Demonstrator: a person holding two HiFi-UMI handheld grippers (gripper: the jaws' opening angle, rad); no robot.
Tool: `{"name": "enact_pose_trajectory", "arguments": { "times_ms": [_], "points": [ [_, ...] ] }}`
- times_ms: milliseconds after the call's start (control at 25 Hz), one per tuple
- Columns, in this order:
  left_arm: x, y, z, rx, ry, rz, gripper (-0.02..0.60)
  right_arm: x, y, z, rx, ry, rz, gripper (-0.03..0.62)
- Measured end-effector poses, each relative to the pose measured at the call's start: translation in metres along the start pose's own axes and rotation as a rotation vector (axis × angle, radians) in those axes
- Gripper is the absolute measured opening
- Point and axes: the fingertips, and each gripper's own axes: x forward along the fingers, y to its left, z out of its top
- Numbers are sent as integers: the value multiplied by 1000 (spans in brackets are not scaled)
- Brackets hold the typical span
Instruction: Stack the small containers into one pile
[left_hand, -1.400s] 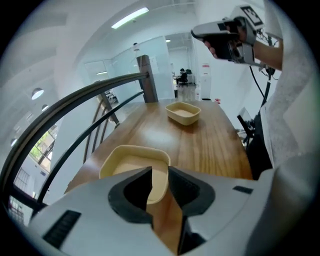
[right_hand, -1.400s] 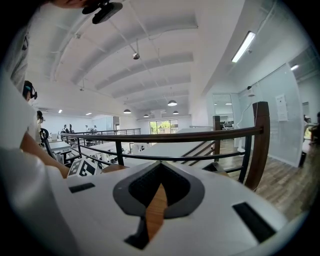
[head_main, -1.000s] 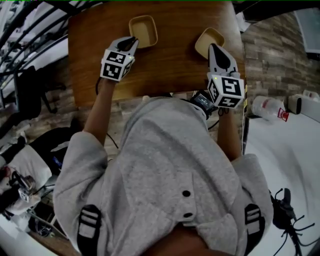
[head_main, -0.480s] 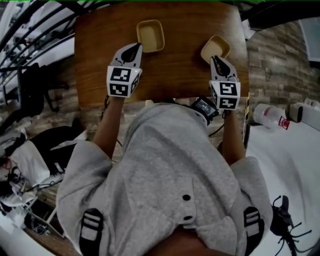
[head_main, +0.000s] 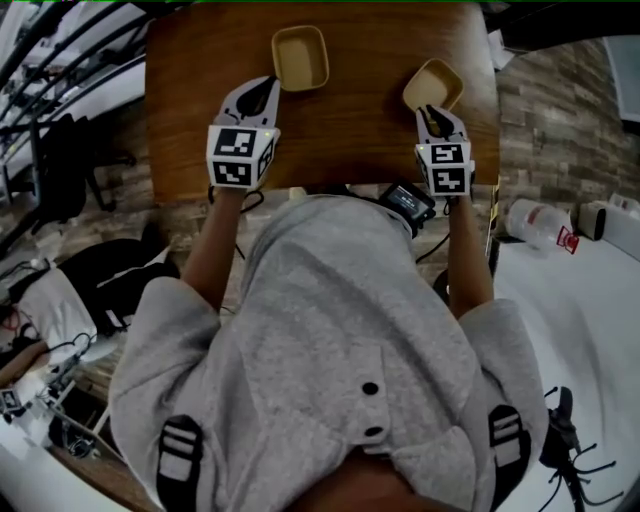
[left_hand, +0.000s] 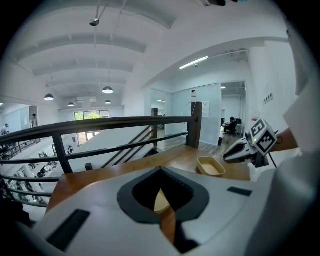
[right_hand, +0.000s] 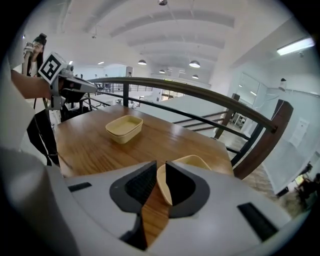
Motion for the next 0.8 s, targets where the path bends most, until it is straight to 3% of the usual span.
{"name": "enact_pose_trajectory", "arguments": {
  "times_ms": [800],
  "points": [
    [-5,-9,-10,-18,30,39,14,46,3,-62,-176,200,66,77]
  ]
}}
